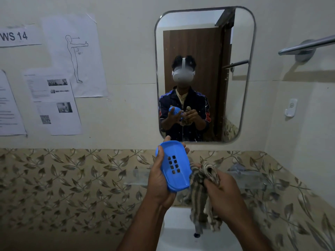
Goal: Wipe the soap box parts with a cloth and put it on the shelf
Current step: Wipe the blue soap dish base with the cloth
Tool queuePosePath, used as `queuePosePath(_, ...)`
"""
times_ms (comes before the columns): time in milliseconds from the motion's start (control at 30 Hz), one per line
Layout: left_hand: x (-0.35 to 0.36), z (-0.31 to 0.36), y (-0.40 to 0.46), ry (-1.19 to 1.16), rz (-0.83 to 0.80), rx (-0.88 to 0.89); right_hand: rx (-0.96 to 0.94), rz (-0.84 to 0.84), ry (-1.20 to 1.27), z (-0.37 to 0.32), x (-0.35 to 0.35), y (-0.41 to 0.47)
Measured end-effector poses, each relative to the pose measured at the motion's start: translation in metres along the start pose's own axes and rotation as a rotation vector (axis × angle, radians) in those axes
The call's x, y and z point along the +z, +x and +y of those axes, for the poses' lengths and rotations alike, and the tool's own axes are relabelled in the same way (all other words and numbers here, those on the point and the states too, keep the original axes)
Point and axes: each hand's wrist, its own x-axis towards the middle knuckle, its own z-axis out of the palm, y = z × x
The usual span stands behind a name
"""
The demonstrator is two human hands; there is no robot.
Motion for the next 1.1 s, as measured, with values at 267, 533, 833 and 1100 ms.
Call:
queuePosePath(267, 0.016, -0.012, -0.012, 0.128, 0.043, -0.054, -0.127, 0.053, 0.007, -0.02, -0.005, 0.024)
queuePosePath(533, 0.01, 0.008, -0.001, -0.176, 0.107, 0.009, -0.172, 0.051, -0.03, -0.007, 0.01, -0.011)
queuePosePath(833, 0.017, 0.001, 0.004, -0.41, 0.245, -0.083, -0.401, 0.248, -0.097, 0.004, 0.037, -0.012)
queuePosePath(1100, 0.034, -0.003, 0.003, -0.407, 0.263, -0.146, -0.514, 0.329, -0.207, 0.007, 0.041, -0.024)
